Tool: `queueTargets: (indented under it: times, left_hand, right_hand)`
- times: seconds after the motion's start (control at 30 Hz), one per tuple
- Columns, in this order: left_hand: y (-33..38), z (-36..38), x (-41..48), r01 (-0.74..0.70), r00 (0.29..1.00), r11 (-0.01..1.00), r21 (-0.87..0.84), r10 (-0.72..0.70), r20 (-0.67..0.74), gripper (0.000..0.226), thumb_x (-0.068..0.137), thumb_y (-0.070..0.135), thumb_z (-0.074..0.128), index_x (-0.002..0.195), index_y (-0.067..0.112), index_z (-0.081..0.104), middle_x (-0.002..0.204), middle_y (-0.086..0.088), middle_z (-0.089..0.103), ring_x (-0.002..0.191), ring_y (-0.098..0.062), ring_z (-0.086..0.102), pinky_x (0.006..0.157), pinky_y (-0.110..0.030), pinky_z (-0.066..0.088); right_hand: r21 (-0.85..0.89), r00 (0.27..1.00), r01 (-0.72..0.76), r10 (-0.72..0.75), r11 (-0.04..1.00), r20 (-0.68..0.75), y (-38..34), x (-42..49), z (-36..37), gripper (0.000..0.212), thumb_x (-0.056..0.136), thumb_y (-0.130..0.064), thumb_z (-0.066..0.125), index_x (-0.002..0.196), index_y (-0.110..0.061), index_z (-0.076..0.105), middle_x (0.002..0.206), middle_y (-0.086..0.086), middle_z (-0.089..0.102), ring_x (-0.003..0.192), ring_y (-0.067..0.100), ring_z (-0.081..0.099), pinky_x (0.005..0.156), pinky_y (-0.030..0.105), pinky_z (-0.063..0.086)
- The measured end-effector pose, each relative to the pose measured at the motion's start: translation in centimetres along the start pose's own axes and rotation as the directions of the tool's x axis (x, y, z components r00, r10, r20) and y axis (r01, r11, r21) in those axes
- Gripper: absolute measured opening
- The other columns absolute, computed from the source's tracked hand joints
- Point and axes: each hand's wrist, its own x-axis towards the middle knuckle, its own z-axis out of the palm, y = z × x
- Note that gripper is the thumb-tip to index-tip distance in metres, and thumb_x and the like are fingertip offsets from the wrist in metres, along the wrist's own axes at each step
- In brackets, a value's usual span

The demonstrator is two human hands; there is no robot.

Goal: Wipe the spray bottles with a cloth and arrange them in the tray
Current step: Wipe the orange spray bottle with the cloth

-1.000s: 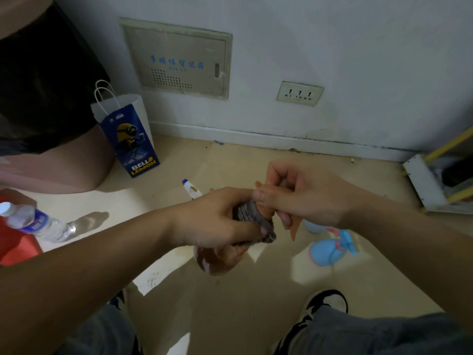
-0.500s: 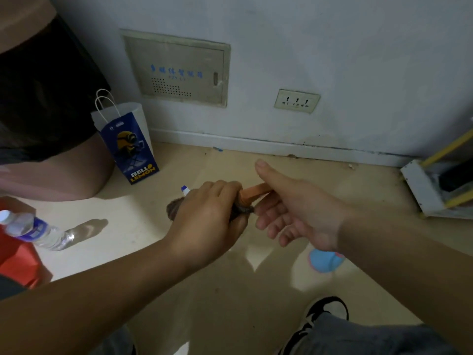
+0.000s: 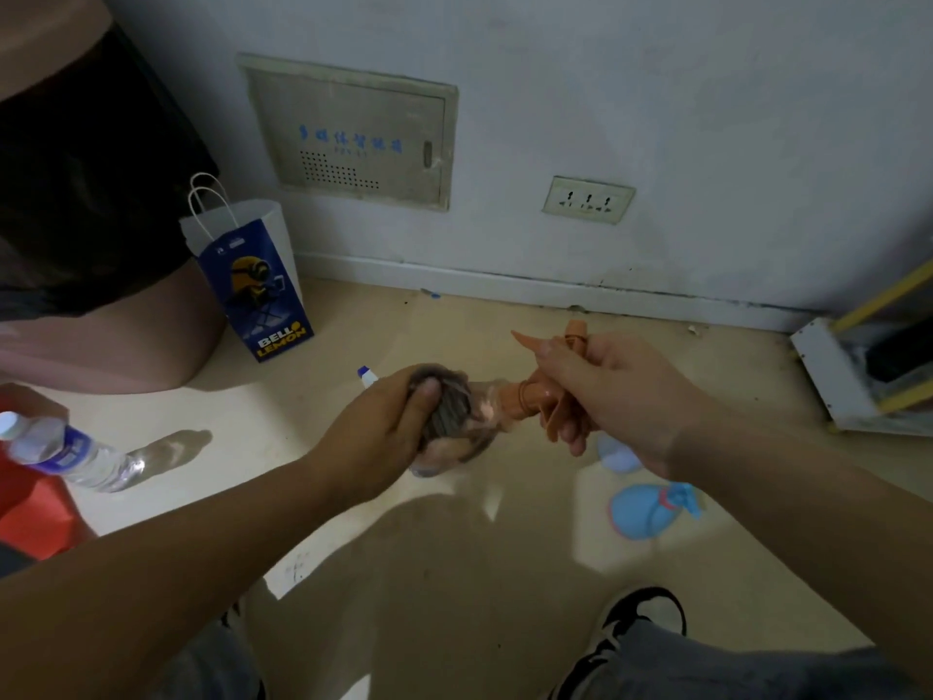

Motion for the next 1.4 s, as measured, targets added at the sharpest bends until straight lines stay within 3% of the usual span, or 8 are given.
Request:
queueTargets:
  times: [0.13,0.37,0.57,0.77,0.97,1.17,1.27,1.4]
  left_hand:
    - [1.7,-0.1,0.5,0.479,0.874,0.778,-0.405,-0.467,0.137,0.039,0.109,0.049,0.034,0.118,0.031,0.067,0.113,0.002,0.072,0.103,-0.015,0.067,0.085,-0.027,0.050]
    - [5.1,1.3,-0.5,-0.216,0.970,0.972,0.091,0.203,0.132,0.033,0.107,0.048,0.034,0.115,0.031,0.062,0.101,0.011,0.070,0.096,-0.008,0.065,0.087,-0.036,0.053]
    - [2.8,1.3,0.8,0.381,0.920,0.910,-0.163,-0.356,0.162,0.044,0.110,0.048,0.036,0.109,0.023,0.073,0.103,0.000,0.076,0.100,-0.021,0.069,0.102,-0.041,0.051]
    - [6.2,3.2,0.1,-0.080,0.987,0.996,0.041,0.074,0.144,0.024,0.110,0.046,0.036,0.103,0.036,0.057,0.103,0.006,0.071,0.100,-0.017,0.065,0.090,-0.035,0.051]
    - [3.6,2.9,1.7,0.220,0.966,0.962,-0.160,-0.193,0.169,0.041,0.108,0.055,0.034,0.099,0.035,0.068,0.103,0.010,0.073,0.099,-0.011,0.067,0.096,-0.036,0.050]
    - [0.5,3.1,2.0,0.727,0.653,0.357,-0.586,-0.624,0.429,0.083,0.071,0.078,0.069,0.126,0.016,0.069,0.117,-0.018,0.076,0.100,-0.045,0.074,0.087,-0.059,0.060]
    - [1.5,3.6,2.2,0.680,0.676,0.234,-0.694,-0.566,0.472,0.059,0.089,0.060,0.068,0.128,0.015,0.067,0.120,-0.016,0.075,0.105,-0.045,0.073,0.086,-0.063,0.058]
    - [4.0,4.7,2.2,0.420,0.880,0.822,-0.385,-0.472,-0.047,0.038,0.103,0.050,0.044,0.114,0.025,0.071,0.104,0.001,0.075,0.098,-0.021,0.070,0.090,-0.042,0.056]
  right_hand:
    - [-0.147,0.998,0.065,-0.065,0.987,0.005,0.0,-0.4,-1.0,0.044,0.106,-0.032,0.049,0.089,0.003,0.069,0.072,0.028,0.067,0.057,0.028,0.058,0.061,0.042,0.052]
    - [-0.255,0.994,0.108,-0.106,0.961,0.022,0.5,-0.3,-0.2,0.039,0.105,-0.034,0.050,0.092,-0.002,0.068,0.071,0.016,0.068,0.057,0.019,0.061,0.061,0.046,0.056]
    - [-0.408,0.989,0.148,-0.143,0.901,0.041,1.2,-0.1,0.1,0.032,0.103,-0.040,0.052,0.090,-0.015,0.067,0.076,0.010,0.071,0.065,0.022,0.065,0.071,0.049,0.056]
    - [-0.440,0.982,0.187,-0.186,0.879,0.046,1.3,-0.3,-1.1,0.035,0.103,-0.040,0.052,0.096,-0.011,0.070,0.066,0.009,0.066,0.058,0.022,0.063,0.062,0.046,0.053]
    - [-0.392,0.981,0.177,-0.192,0.903,-0.001,1.2,-1.0,-3.6,0.025,0.103,-0.030,0.054,0.094,-0.012,0.069,0.075,0.016,0.067,0.060,0.016,0.060,0.060,0.035,0.053]
    - [-0.287,0.989,0.127,-0.144,0.950,-0.040,1.8,-1.3,-4.8,0.026,0.104,-0.025,0.051,0.097,-0.008,0.069,0.076,0.019,0.067,0.059,0.018,0.062,0.058,0.024,0.053]
    - [-0.248,0.991,0.103,-0.121,0.963,-0.060,1.9,-1.0,-4.8,0.029,0.105,-0.029,0.050,0.095,-0.008,0.068,0.071,0.014,0.065,0.057,0.017,0.060,0.056,0.024,0.053]
    - [-0.221,0.992,0.073,-0.095,0.973,-0.089,1.8,-0.8,-4.0,0.039,0.107,-0.036,0.045,0.093,-0.008,0.067,0.066,0.008,0.064,0.054,0.018,0.058,0.053,0.023,0.051]
